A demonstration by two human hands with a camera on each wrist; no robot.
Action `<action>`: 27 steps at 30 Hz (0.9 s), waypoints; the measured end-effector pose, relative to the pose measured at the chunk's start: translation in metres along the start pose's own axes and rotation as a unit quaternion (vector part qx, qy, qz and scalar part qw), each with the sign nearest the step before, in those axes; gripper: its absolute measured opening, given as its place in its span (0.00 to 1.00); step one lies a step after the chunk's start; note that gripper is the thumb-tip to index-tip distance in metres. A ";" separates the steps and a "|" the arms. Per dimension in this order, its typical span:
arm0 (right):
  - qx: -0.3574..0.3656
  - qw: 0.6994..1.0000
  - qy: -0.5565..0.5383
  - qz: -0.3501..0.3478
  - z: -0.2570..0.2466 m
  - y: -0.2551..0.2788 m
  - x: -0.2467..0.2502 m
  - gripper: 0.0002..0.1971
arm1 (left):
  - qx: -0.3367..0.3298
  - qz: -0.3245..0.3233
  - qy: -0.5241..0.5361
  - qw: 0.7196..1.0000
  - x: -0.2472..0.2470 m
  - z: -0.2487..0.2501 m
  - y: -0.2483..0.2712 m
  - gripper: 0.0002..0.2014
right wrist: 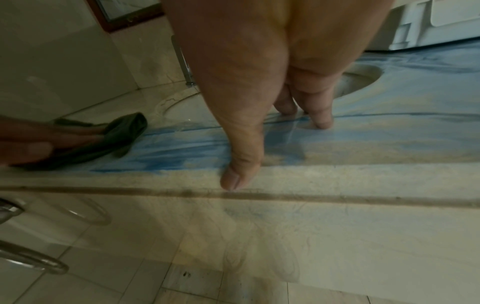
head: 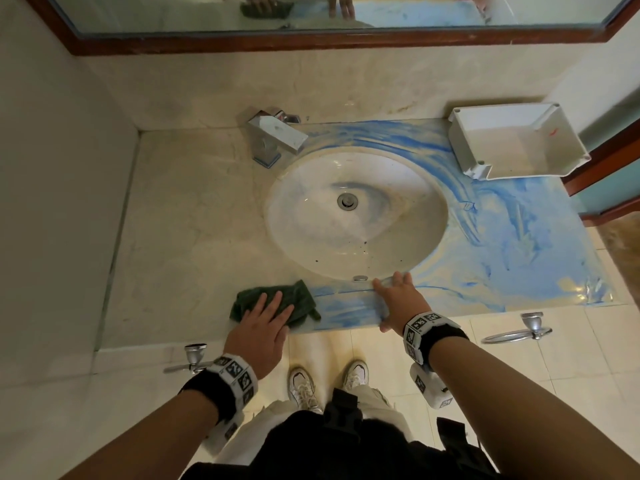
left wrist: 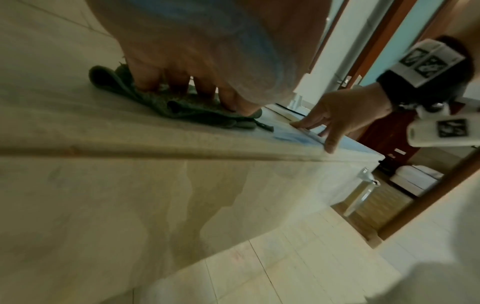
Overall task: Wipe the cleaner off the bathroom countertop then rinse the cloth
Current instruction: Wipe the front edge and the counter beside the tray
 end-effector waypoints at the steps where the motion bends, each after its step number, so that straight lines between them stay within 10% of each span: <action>1: 0.000 1.000 0.001 -0.002 -0.001 0.000 0.000 0.53 | 0.007 0.008 -0.002 1.000 0.008 0.001 -0.008 0.38; 8: 0.000 1.000 0.003 -0.003 -0.001 0.002 0.002 0.54 | 0.059 0.053 -0.037 0.996 0.056 -0.011 -0.062 0.24; 27: -0.005 1.000 0.003 -0.017 -0.002 0.006 0.004 0.54 | 0.116 0.085 -0.005 0.990 0.052 0.028 -0.077 0.26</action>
Point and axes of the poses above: each hand's wrist, its own y-axis away from the middle knuckle, its own x-axis out of the back of the hand, z = x × y, the point moved 10 cm from there along -y, towards the middle knuckle, and after that the axes turned 8 degrees about x, right-handed, at the moved point
